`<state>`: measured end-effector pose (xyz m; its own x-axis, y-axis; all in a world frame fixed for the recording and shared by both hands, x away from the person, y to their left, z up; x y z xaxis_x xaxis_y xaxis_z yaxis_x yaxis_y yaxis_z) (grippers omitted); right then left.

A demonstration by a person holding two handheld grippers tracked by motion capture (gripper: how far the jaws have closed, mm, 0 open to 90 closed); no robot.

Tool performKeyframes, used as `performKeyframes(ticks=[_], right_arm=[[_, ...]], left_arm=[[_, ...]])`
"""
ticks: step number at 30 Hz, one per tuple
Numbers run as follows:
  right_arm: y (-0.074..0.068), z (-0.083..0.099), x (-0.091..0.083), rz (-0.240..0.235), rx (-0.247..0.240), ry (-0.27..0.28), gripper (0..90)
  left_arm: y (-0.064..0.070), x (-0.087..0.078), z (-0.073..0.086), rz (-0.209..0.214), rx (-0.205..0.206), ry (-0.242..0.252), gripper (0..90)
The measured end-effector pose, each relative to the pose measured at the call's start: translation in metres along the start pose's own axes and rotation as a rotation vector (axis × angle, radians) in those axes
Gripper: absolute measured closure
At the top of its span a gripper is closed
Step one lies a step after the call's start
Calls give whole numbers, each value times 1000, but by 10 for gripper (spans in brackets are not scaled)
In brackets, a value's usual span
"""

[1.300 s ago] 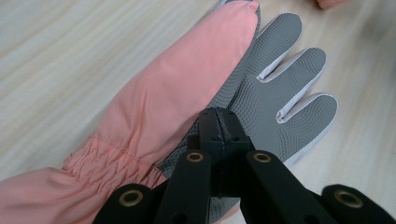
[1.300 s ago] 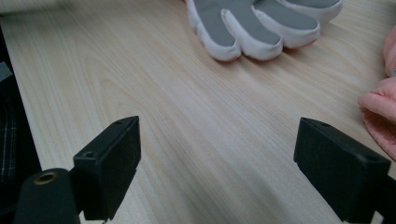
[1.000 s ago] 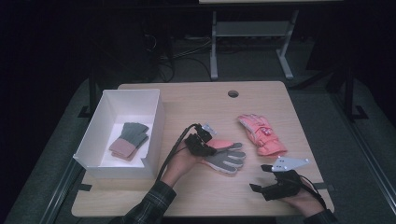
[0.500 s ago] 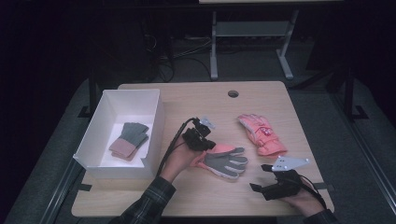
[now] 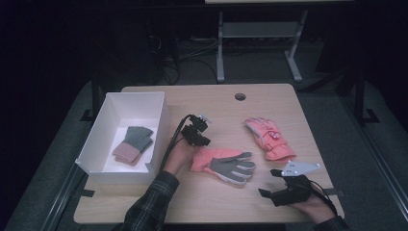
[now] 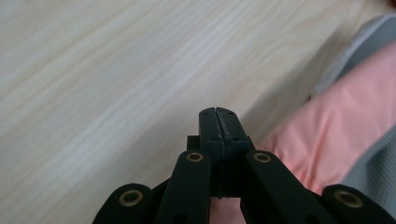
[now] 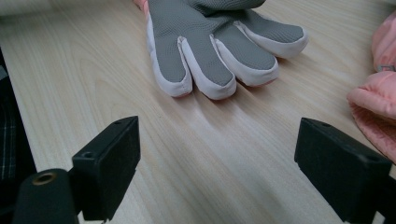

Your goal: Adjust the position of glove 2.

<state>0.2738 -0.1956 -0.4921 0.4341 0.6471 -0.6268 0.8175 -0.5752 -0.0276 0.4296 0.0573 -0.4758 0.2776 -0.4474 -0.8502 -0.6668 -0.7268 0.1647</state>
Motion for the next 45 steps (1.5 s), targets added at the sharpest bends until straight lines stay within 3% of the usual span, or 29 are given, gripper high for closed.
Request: performKeyframes(ticks=[8,17,24,29,36,45], right_arm=[[-1,0,1,2,-4,-2,140],[0,1,0,7,4,-4,140],[2,2,0,14,5,-9,140],[4,3,-3,26,26,-11,139],[6,4,-3,38,24,-12,139],[9,6,-4,51,33,-26,139]], left_arm=[[13,-12,22,1,13,-6,898],[24,-28,48,61,25,-1,898],[41,-37,72,137,22,12,898],[53,-41,86,170,44,4,898],[72,-41,97,229,67,0,899],[98,-32,92,298,130,11,898]])
Point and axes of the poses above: each handheld gripper's, and its own axes: x roughly forward along the jaws, z roughly out of its underside, y roughly to its right, the point moved 6 cm from there along x, roughly forward along the jaws, and after that the axes turned 8 degrees about -x, right-handed, at the moved point
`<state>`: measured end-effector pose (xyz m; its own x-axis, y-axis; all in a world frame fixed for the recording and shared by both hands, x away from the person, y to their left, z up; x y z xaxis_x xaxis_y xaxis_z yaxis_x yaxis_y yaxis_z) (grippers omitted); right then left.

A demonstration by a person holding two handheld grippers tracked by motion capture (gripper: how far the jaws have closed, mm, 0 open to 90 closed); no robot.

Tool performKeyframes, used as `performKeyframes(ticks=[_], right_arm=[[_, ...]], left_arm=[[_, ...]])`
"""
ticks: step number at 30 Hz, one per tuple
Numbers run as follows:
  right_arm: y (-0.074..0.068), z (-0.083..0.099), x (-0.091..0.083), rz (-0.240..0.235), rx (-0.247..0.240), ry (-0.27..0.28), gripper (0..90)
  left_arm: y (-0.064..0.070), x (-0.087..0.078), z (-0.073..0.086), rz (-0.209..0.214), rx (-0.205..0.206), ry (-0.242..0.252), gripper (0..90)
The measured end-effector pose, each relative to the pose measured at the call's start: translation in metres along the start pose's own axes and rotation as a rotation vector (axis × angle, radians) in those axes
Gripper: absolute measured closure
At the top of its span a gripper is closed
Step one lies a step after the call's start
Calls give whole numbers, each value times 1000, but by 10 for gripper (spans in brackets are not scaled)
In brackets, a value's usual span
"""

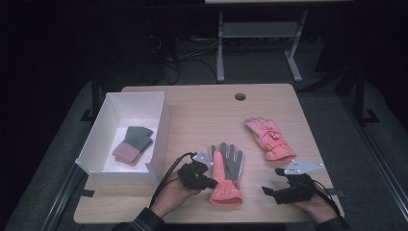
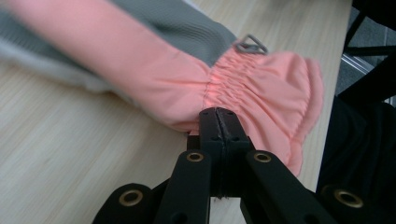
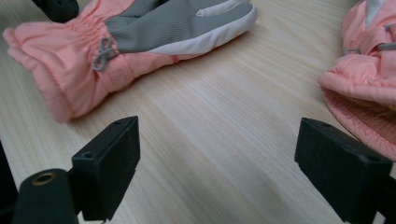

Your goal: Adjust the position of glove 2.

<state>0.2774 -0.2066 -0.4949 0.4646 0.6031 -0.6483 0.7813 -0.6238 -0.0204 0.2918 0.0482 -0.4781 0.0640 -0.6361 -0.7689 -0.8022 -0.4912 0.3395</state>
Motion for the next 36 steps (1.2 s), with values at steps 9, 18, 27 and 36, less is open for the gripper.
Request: performKeyframes(ticks=[9,18,27,36], right_arm=[[-1,0,1,-1,-7,-6,139],[0,1,0,11,0,-7,139],[7,-2,-8,30,45,-21,164],[21,-24,-11,82,79,5,717]], left_arm=[[15,20,-12,35,65,12,898],[9,7,-8,8,93,52,892],[-14,-11,20,-95,103,57,491],[-22,-22,43,-139,68,88,226]])
Point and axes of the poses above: each handheld gripper's, and its own axes: x roughly forward along the jaws, z roughly out of its underside, y roughly to its right, the point moved 6 cm from there along x, roughly forward along the jaws, and after that the axes turned 8 degrees about -x, right-handed, at the moved point
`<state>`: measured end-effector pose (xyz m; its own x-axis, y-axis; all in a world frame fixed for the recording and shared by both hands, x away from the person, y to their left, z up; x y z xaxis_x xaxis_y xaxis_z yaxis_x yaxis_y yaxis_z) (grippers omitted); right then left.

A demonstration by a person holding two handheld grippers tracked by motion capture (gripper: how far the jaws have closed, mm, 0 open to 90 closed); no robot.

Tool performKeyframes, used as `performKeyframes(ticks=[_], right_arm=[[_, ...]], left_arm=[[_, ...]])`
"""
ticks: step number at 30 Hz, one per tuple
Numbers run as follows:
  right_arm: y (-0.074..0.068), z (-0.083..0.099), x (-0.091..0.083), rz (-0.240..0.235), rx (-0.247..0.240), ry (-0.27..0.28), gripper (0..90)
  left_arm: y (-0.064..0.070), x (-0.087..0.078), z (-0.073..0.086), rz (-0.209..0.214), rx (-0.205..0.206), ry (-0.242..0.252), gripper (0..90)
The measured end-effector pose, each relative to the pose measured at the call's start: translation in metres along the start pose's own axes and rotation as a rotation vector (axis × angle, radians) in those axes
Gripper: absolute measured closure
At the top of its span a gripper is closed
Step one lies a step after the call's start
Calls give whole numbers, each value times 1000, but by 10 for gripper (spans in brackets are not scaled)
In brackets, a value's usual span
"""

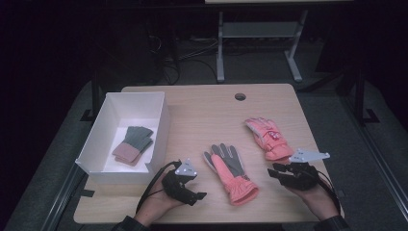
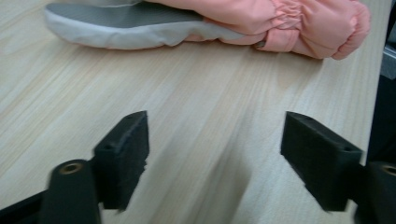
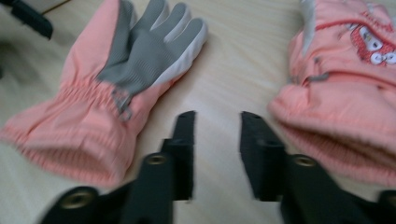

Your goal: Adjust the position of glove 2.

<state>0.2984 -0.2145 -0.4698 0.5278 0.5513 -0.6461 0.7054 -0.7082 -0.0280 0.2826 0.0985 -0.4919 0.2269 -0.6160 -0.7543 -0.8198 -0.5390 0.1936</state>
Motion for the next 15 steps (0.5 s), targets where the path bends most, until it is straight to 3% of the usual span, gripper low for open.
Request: performKeyframes(ticks=[5,6,15], right_arm=[[12,-12,17,18,12,-13,898],[15,-15,21,29,21,-17,900],[38,-24,51,68,68,-63,900]], left_arm=[[-6,4,-1,-27,1,15,163],[-6,4,-1,-26,-18,16,151],[-6,7,0,-28,-13,9,145]])
Point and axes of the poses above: each handheld gripper's, and its own axes: x roughly forward along the jaws, z roughly out of its underside, y roughly to its right, the point moved 6 cm from there along x, roughly forward along the jaws, and after that the axes turned 8 degrees about -x, right-handed, at the moved point
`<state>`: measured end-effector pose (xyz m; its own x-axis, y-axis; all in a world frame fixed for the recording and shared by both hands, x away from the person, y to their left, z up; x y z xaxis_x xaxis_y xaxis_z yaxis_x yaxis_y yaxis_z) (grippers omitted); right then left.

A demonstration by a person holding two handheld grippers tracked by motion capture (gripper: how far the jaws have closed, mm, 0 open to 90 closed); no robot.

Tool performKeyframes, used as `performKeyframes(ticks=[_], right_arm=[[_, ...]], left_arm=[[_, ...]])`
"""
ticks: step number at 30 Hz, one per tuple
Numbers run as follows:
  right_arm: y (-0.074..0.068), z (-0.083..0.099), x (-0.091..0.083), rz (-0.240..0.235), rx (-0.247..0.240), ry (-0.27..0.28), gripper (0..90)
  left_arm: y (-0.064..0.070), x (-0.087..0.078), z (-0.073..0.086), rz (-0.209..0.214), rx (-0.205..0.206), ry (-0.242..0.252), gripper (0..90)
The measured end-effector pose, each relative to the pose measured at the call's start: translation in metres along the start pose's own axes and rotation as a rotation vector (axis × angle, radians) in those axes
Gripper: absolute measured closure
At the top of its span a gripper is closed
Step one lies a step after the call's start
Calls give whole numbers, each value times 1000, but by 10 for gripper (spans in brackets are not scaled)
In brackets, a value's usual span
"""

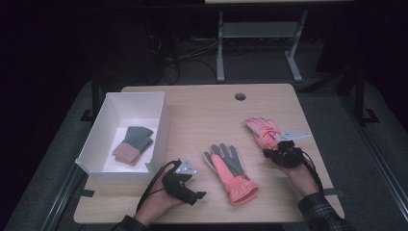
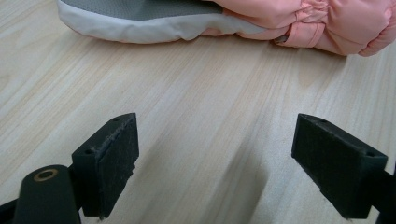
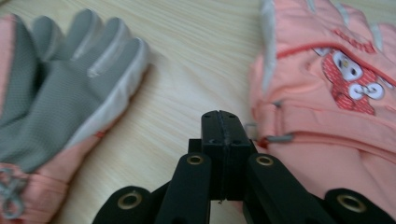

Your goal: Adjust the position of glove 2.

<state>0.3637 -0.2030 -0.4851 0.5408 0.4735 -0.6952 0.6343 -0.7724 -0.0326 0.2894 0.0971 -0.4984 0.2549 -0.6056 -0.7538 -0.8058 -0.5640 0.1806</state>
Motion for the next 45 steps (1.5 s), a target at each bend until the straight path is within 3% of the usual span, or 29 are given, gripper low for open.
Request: performKeyframes(ticks=[7,10,15,18,22,27,34,38,42,45], right_arm=[[19,13,-11,16,22,-15,899],[27,18,-19,-2,29,-11,846],[31,4,-34,-16,-35,19,762],[43,-9,-39,-2,-55,29,704],[63,-21,-29,-9,-63,9,651],[76,-29,-14,-42,-77,-30,634],[79,-32,7,-96,-82,-75,593],[79,-30,18,-107,-111,-155,563],[79,-25,29,-116,-120,-222,594],[80,-24,33,-103,-125,-232,696]], left_arm=[[-1,-1,0,-2,2,0,145],[0,-1,1,-3,5,-3,145],[0,-1,0,0,-2,3,146],[0,0,-1,1,-2,-4,146],[0,0,-1,3,-2,-7,146],[1,1,0,9,1,-13,146],[2,1,0,13,1,-11,146],[3,2,1,18,13,-30,147],[4,3,2,21,22,-43,146],[5,5,0,19,12,-33,146]])
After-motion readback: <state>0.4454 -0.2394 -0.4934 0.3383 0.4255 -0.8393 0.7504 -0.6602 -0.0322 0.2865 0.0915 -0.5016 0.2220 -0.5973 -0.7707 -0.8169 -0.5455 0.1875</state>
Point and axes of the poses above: each handheld gripper's, and its own axes: x roughly forward along the jaws, z roughly out of its underside, y roughly to its right, the point moved 6 cm from there along x, roughly forward along the jaws, and after that the axes turned 8 degrees about -x, right-handed, at the moved point
